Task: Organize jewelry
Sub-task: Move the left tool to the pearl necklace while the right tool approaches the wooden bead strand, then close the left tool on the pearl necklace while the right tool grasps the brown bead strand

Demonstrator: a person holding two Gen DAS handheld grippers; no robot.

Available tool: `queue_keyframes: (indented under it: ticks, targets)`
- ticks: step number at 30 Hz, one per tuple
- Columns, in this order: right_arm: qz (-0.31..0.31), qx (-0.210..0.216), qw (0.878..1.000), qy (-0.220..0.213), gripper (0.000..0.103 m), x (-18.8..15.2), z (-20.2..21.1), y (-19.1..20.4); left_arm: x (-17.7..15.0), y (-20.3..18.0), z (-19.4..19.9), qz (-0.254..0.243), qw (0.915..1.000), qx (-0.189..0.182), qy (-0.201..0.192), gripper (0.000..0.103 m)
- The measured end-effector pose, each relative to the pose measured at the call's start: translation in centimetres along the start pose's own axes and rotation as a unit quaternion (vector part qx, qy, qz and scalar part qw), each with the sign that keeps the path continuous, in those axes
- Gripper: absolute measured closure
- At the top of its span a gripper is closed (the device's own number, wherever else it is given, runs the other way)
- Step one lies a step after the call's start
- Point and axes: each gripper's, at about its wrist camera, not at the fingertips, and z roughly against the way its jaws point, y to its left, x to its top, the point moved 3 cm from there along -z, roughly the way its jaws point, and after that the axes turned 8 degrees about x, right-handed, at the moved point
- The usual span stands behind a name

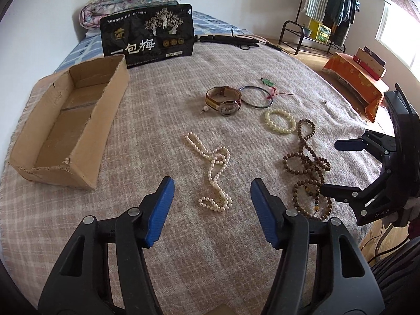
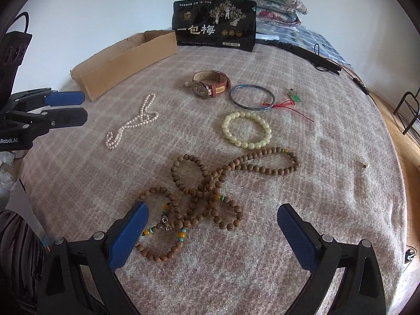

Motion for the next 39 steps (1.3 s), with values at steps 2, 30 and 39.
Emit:
queue_keyframes:
  ticks: [2, 30, 39]
  targets:
    - [-0.003, 0.009, 1.000, 0.011, 0.007, -0.1, -0.5, -0.1, 0.0, 0.1, -0.8, -0.003, 1.0000, 0.003, 0.006, 0.040]
    - [0.022, 0.028, 0.998, 0.053, 0.017, 0.9, -2.9, 0.1, 0.8, -0.7, -6.8, 0.001, 0.9981, -0.010, 0.061, 0.064]
    - [0.043, 0.010, 0.997, 0.059, 0.031, 1.1, -3.5, 0.6, 0.5, -1.2, -7.3, -0.010, 0.9982, -0.008, 0.059, 0.088]
